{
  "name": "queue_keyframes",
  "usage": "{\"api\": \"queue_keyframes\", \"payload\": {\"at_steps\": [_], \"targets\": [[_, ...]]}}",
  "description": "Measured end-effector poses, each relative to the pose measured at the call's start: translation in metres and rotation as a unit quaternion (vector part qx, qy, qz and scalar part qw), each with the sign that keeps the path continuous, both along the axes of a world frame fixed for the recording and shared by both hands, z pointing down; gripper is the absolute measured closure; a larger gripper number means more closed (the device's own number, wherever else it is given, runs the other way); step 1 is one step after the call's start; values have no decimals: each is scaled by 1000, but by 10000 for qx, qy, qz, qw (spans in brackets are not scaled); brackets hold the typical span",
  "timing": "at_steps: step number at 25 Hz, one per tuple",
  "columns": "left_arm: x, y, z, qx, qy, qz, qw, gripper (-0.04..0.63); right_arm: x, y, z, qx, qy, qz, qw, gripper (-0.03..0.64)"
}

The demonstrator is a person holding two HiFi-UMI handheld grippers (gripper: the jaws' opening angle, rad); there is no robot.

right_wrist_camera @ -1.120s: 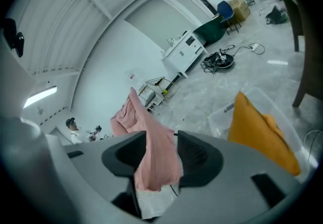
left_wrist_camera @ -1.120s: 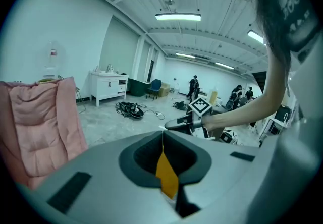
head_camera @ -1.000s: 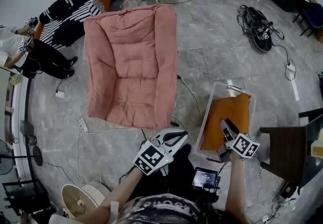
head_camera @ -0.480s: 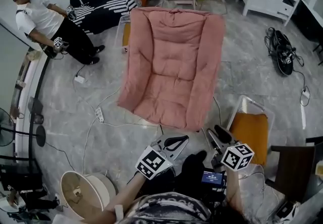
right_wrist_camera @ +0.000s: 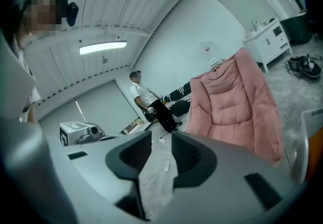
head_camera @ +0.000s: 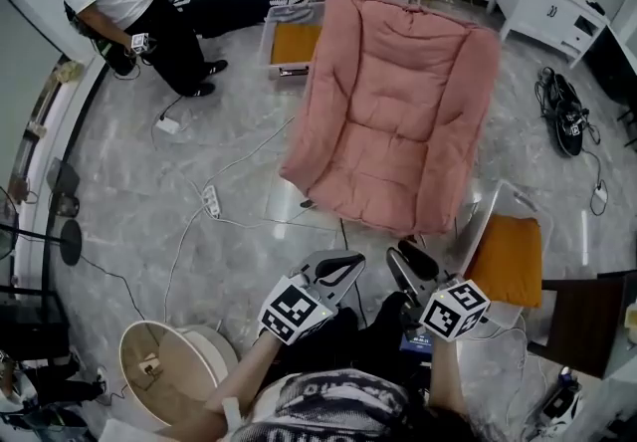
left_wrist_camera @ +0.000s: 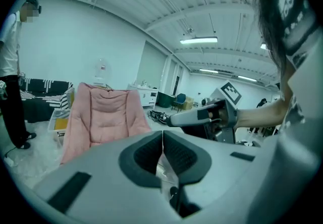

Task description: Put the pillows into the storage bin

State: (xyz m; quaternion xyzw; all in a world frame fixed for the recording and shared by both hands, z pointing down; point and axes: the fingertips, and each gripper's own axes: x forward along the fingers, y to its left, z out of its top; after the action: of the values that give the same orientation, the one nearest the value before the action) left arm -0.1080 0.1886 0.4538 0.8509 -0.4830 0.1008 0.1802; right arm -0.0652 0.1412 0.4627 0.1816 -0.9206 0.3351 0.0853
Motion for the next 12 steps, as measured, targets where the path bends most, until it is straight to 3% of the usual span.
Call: {"api": "queue_keyframes", "payload": {"at_steps": [6, 12], "targets": [[-48, 42, 0, 97, 27, -256, 9996, 583, -42, 49, -16, 369, 96, -250, 9990, 607], [-72, 67, -7, 225, 153, -586, 9979, 583, -63, 79, -27, 464, 67, -567, 9973, 618]]}}
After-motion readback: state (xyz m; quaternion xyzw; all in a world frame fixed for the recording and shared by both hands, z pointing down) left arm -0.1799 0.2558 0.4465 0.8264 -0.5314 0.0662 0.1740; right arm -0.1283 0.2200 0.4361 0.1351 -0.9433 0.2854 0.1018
